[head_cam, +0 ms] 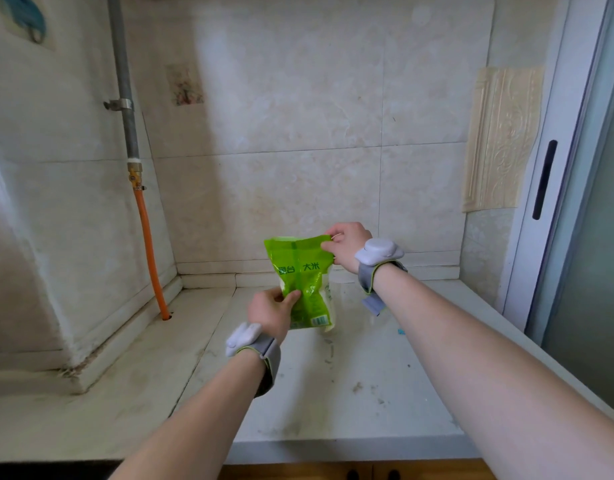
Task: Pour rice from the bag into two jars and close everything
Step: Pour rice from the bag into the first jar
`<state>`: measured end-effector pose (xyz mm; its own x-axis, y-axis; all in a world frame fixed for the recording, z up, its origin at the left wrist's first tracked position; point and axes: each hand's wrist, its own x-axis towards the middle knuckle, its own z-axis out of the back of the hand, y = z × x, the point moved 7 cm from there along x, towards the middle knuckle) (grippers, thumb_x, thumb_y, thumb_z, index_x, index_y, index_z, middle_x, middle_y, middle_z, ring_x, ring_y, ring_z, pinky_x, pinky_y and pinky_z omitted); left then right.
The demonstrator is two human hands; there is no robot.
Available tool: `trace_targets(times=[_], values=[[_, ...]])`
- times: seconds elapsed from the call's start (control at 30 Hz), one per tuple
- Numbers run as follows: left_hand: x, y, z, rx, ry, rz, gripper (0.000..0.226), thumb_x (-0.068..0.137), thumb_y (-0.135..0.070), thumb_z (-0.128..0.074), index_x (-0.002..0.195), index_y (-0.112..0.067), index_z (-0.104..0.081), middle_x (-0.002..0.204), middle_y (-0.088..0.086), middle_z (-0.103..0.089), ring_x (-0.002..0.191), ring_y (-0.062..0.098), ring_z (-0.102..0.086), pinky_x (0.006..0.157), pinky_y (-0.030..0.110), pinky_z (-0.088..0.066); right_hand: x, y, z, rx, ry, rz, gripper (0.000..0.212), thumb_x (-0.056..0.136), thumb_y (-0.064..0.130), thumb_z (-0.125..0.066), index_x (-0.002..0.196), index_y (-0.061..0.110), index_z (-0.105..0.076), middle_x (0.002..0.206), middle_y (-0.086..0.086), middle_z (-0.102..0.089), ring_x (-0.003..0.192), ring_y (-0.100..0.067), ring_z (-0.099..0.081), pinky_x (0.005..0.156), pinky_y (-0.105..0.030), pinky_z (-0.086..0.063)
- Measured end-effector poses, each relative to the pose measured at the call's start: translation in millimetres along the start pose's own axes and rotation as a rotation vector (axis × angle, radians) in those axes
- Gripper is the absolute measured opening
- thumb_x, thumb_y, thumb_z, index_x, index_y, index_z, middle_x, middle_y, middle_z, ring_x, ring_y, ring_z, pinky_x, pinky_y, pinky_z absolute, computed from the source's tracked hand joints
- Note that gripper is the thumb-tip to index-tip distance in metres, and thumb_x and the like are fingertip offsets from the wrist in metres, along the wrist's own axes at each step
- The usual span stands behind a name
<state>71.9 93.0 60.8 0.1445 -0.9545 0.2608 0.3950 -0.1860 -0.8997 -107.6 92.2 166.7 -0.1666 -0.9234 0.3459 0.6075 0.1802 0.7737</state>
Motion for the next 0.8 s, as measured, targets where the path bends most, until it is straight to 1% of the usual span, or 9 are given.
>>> trace_targets(times=[0.07,0.17,0.27,0.4,0.47,0.53,0.57,0.7,0.8], values=[[8.0,0.4,12.9,0.043,-0.048,0.000,0.021,0.086,-0.033,-0.067,0.088,-0.014,-0.074,0.074,0.003,-0.070,0.074,0.027,-0.068,0.072,0.035,-0.057,6.1,1.0,-12.8,0.013,0.020,0.003,0.025,0.082,0.021,-0.067,0.105,0.012,-0.070,0.101,-0.010,-0.073,0.095,-0.031,-0.068,0.088,-0.046,-0.055],[21.2,5.4,25.0,0.035,-0.093,0.024,0.022,0.085,-0.033,-0.067,0.090,-0.013,-0.074,0.077,0.005,-0.071,0.077,0.029,-0.068,0.074,0.038,-0.057,11.2,0.9,-28.6,0.031,0.024,-0.006,0.028,0.083,0.021,-0.067,0.110,0.012,-0.069,0.105,-0.010,-0.073,0.097,-0.032,-0.068,0.091,-0.044,-0.054],[36.5,3.3,33.8,0.138,-0.117,0.008,0.028,0.088,-0.035,-0.064,0.091,-0.009,-0.073,0.085,0.010,-0.073,0.084,0.030,-0.066,0.070,0.030,-0.048,20.7,0.2,-46.1,0.025,0.034,-0.021,0.031,0.084,0.016,-0.065,0.111,0.002,-0.067,0.105,-0.015,-0.073,0.098,-0.037,-0.067,0.091,-0.047,-0.052],[64.5,6.3,37.8,0.177,-0.147,0.020,0.031,0.088,-0.037,-0.063,0.094,-0.008,-0.073,0.090,0.012,-0.073,0.089,0.033,-0.065,0.075,0.033,-0.049,39.8,-4.2,-67.3,0.053,0.075,-0.058,0.045,0.085,0.014,-0.061,0.130,0.010,-0.057,0.116,-0.010,-0.070,0.107,-0.031,-0.065,0.096,-0.043,-0.052],[80.2,9.7,33.4,0.180,-0.147,0.021,0.030,0.088,-0.036,-0.063,0.096,-0.008,-0.073,0.091,0.011,-0.073,0.089,0.032,-0.065,0.071,0.030,-0.046,51.1,-9.8,-74.5,0.017,0.081,-0.061,0.037,0.086,0.014,-0.055,0.122,0.015,-0.062,0.111,-0.011,-0.071,0.102,-0.031,-0.067,0.092,-0.040,-0.054],[91.9,11.3,27.8,0.182,-0.147,0.020,0.030,0.089,-0.036,-0.063,0.097,-0.009,-0.073,0.092,0.010,-0.073,0.089,0.031,-0.065,0.071,0.028,-0.045,58.7,-13.3,-78.0,-0.091,0.100,-0.053,0.021,0.085,0.016,-0.049,0.097,0.020,-0.067,0.098,-0.012,-0.073,0.091,-0.032,-0.067,0.081,-0.032,-0.053],[101.5,15.1,20.8,0.186,-0.140,0.027,0.030,0.089,-0.036,-0.063,0.096,-0.009,-0.073,0.092,0.011,-0.073,0.089,0.032,-0.064,0.072,0.030,-0.046,65.1,-18.1,-81.4,-0.132,0.114,-0.059,0.020,0.085,0.018,-0.050,0.093,0.017,-0.067,0.096,-0.011,-0.073,0.090,-0.032,-0.066,0.080,-0.031,-0.053],[124.7,28.5,-4.5,0.205,-0.089,0.054,0.034,0.089,-0.037,-0.061,0.090,-0.004,-0.071,0.087,0.014,-0.072,0.082,0.032,-0.061,0.070,0.033,-0.045,84.0,-36.9,-95.5,-0.197,0.194,-0.094,0.033,0.088,0.025,-0.056,0.117,0.012,-0.064,0.113,-0.009,-0.069,0.105,-0.032,-0.064,0.094,-0.036,-0.051],[139.7,42.4,-25.1,0.198,-0.023,0.097,0.034,0.089,-0.037,-0.061,0.088,-0.004,-0.069,0.086,0.014,-0.071,0.076,0.029,-0.059,0.066,0.031,-0.042,100.6,-54.8,-99.8,-0.261,0.230,-0.130,0.034,0.089,0.020,-0.054,0.118,0.007,-0.064,0.114,-0.011,-0.068,0.106,-0.033,-0.064,0.092,-0.034,-0.050]])
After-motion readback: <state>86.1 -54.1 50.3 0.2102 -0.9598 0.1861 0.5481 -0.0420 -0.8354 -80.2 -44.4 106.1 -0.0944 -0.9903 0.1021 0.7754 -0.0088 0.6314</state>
